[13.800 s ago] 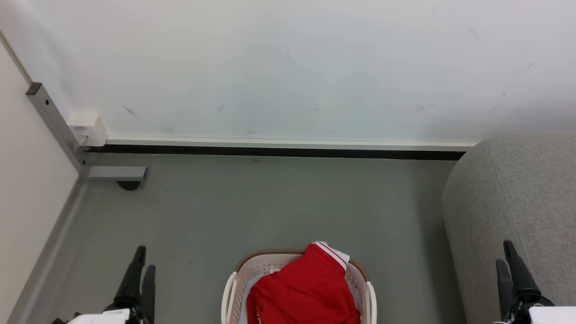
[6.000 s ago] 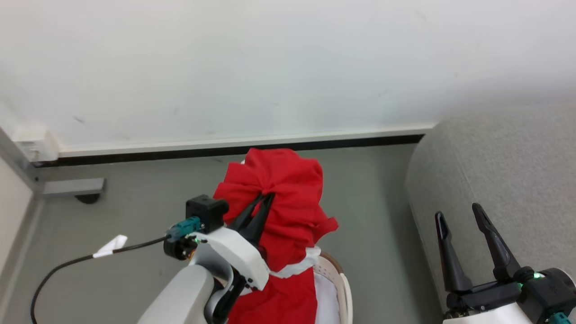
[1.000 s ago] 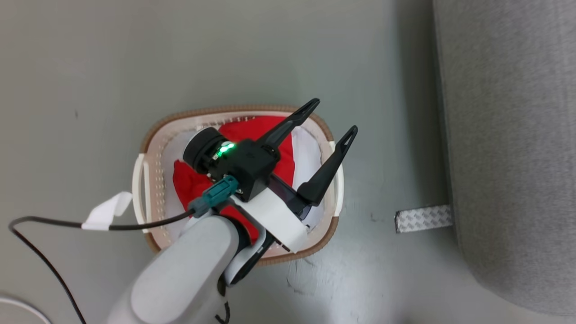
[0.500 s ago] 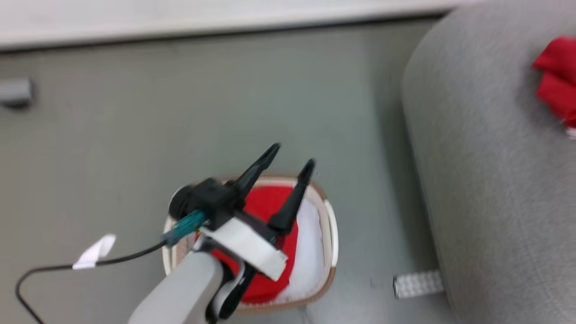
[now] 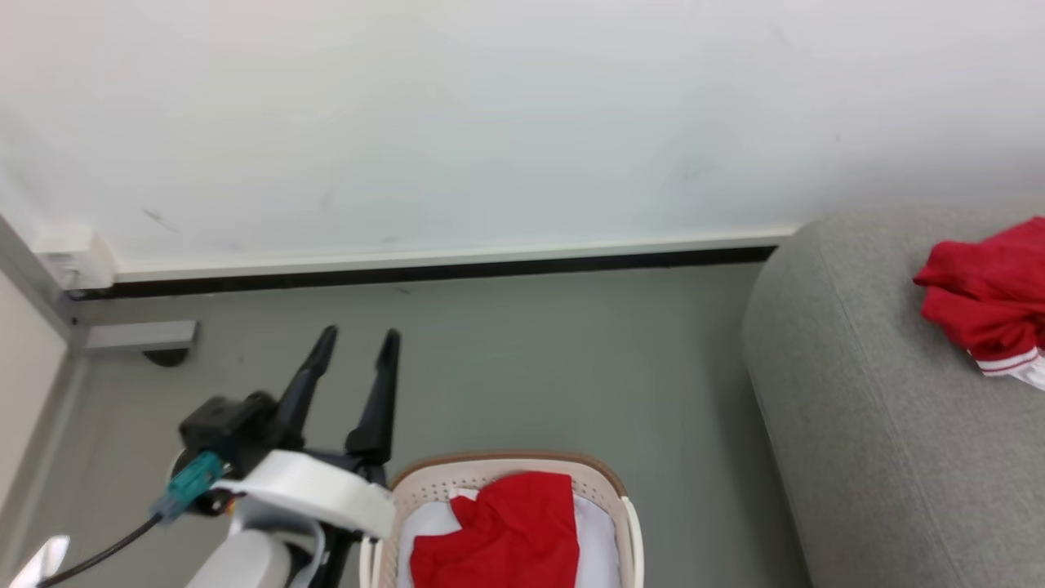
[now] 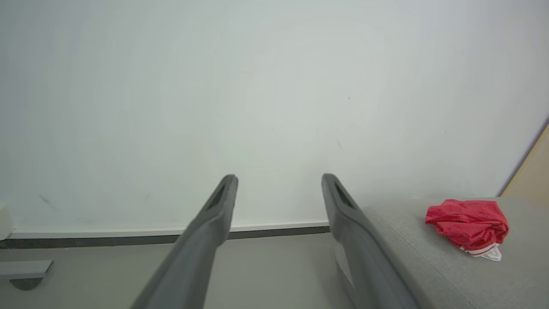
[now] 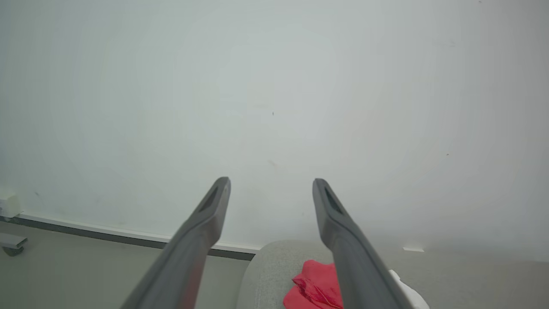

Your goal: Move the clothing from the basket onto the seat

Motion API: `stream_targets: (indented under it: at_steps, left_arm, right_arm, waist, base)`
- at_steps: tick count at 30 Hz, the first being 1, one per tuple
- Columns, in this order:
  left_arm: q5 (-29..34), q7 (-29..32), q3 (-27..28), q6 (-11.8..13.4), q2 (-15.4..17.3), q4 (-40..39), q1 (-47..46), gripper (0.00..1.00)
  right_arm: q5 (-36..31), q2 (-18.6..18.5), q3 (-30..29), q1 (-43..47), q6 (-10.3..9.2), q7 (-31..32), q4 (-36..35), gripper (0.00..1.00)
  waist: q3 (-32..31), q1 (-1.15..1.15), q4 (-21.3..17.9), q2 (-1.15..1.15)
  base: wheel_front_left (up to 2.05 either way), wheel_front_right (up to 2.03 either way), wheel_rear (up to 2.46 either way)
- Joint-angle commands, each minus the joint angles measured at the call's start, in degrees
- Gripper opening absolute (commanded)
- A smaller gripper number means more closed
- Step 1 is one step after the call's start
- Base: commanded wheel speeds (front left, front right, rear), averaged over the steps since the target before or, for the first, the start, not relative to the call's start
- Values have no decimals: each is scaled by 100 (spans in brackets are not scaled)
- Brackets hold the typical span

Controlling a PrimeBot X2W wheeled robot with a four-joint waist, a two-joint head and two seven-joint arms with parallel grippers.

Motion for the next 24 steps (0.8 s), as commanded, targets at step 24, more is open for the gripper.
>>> stream_targets:
  at_steps: [24]
  left_arm:
    - [908, -197, 1489, 302, -316, -499, 1742, 100]
  right_arm:
    - [-2059, 3183, -505, 2910, -13, -1747, -1231, 100]
  waist:
    - [-148, 3, 307, 0]
  base:
    - [0, 0, 0]
